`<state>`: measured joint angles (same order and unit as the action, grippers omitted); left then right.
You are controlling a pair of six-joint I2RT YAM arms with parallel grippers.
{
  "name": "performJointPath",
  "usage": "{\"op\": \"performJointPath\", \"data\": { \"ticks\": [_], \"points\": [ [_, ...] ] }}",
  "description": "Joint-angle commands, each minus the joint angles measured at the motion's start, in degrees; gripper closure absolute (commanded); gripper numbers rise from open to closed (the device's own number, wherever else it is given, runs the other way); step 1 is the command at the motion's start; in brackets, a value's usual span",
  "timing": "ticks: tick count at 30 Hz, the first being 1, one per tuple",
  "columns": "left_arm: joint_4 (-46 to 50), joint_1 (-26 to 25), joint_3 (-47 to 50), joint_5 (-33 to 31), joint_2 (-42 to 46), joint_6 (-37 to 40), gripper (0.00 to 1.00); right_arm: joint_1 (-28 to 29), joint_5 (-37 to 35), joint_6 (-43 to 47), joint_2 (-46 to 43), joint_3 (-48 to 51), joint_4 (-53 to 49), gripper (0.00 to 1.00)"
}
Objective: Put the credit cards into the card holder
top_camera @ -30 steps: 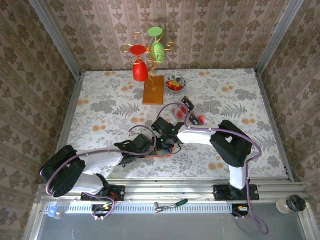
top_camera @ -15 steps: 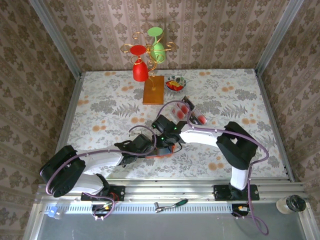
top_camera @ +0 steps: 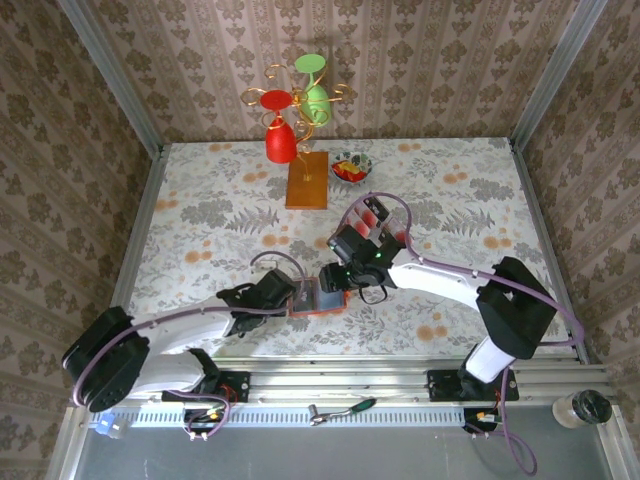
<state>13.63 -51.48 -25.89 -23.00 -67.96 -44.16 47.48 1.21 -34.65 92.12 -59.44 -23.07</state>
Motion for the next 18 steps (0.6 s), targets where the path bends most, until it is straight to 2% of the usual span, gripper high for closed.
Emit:
{"op": "performJointPath", "data": {
  "ticks": [1, 6, 10, 14, 18],
  "points": [
    [3.70, 1.08, 0.58, -0.91, 3.35, 0.28, 0.57, -0.05, -6.03, 1.67, -1.50, 1.33, -3.62, 0.42],
    [4.35, 2.10, -0.27, -0.03, 5.54, 1.63, 0.52, -0.11, -7.10, 2.04, 0.36, 1.87, -3.28, 0.41],
    [3.90, 2.88, -1.50, 1.38, 5.30, 2.92, 0.48, -0.17, -6.75, 2.25, 2.77, 1.76, -2.39, 0.45],
    [2.14, 3.49, -2.32, 3.40, 4.95, 4.34, 0.41, -0.71, -6.63, 2.06, 3.49, 3.10, -0.73, 0.56],
    [0.00, 4.12, -2.98, 5.25, 4.45, 5.50, 0.27, -1.31, -5.96, 1.69, 3.25, 4.83, 0.97, 0.80]
  ]
}}
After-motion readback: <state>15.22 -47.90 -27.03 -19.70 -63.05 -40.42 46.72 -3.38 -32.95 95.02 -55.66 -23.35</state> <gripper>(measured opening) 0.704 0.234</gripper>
